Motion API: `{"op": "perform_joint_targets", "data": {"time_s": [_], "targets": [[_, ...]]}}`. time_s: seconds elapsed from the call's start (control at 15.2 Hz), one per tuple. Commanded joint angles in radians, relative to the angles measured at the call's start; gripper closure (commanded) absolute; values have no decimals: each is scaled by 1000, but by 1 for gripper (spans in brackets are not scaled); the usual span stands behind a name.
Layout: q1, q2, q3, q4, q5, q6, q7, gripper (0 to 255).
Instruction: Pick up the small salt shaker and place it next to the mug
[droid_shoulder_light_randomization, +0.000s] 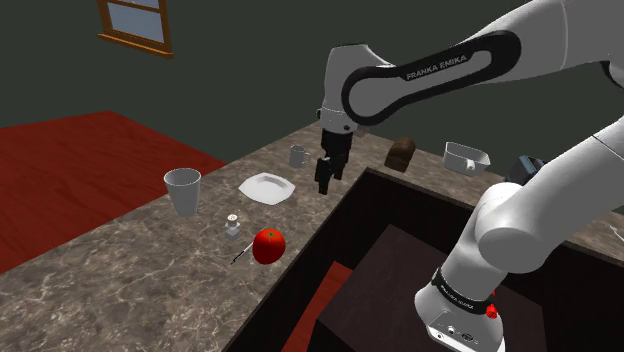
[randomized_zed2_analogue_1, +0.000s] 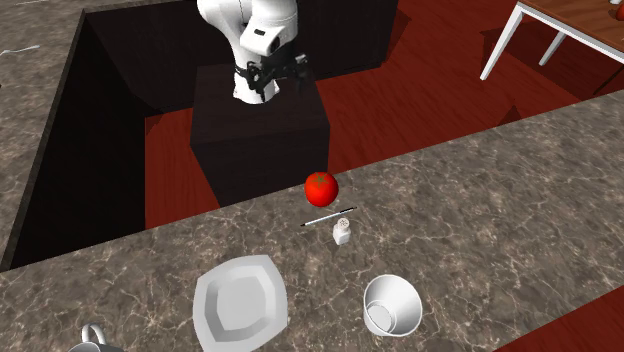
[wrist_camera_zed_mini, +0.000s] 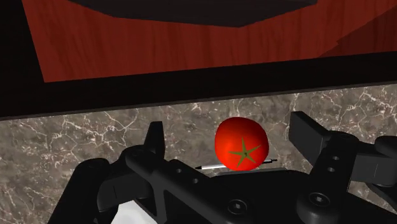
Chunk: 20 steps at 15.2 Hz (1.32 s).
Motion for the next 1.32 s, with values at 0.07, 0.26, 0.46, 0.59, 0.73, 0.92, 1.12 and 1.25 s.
{"op": "perform_joint_targets", "data": {"time_s": [0.07,0.26,0.46,0.59,0.73,0.92,1.12,1.25], "targets": [[0,111,27,26,-17,107,36,0],[0,227,51,66,-48,200,79,0],[0,345,70,120,-95,279,131,0],[4,425,77,163,-134,325,169,0],[11,504,78,211,-177,363,209,0],[32,623,69,294,-243,408,267,0],[61,739,51,390,-303,439,319,0],[83,815,36,460,-336,452,347,0]]}}
